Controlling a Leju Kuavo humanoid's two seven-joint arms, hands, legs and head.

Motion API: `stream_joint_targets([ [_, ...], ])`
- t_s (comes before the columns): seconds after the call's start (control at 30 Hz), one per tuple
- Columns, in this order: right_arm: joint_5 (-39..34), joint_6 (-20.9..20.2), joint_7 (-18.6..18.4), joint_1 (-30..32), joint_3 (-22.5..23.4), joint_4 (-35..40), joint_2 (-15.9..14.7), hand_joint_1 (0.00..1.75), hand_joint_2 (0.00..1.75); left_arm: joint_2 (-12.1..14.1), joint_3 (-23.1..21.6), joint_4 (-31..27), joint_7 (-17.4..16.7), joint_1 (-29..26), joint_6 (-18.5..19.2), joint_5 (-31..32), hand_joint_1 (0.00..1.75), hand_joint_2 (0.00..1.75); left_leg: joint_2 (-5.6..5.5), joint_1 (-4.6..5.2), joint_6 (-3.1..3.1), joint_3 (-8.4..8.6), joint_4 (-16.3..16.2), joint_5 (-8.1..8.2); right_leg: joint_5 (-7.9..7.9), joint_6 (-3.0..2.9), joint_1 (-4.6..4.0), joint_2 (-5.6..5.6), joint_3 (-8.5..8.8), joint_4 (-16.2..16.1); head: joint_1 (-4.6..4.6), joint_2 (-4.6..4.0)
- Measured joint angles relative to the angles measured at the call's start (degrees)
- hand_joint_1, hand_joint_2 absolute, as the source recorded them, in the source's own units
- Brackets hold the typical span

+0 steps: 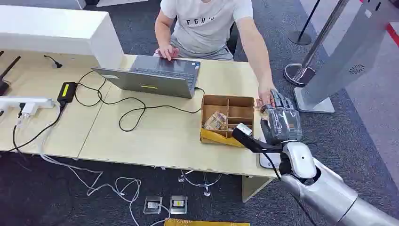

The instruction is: Pass the card to the sensor for recognition and then transmit it.

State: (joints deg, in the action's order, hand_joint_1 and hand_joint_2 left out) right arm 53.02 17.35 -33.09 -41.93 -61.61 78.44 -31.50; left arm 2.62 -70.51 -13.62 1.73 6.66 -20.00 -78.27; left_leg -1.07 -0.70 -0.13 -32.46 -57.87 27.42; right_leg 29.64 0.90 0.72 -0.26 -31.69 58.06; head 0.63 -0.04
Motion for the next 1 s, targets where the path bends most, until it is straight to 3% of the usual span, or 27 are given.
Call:
stream_joint_targets([
  [0.57,1.95,0.83,0.13,1.17,0.07,0.00,0.00,1.75,1.75,0.00,-0.35,0.00,-0.28,0.00,0.13,0.22,0.00,0.00,0.01,0.00,0.00,0.00,0.00,0.00,0.00,0.00,0.00,0.00,0.00,0.00,0.00,0.00],
  [1.0,-3.43,3.04,-0.70,4.26,2.69,-1.25,-0.96,1.75,1.75,0.00,-0.35,0.00,-1.07,-0.01,-0.68,-0.26,0.00,0.00,0.00,0.00,0.00,0.00,0.00,0.00,0.00,0.00,0.00,0.00,-0.01,0.00,0.02,0.00],
])
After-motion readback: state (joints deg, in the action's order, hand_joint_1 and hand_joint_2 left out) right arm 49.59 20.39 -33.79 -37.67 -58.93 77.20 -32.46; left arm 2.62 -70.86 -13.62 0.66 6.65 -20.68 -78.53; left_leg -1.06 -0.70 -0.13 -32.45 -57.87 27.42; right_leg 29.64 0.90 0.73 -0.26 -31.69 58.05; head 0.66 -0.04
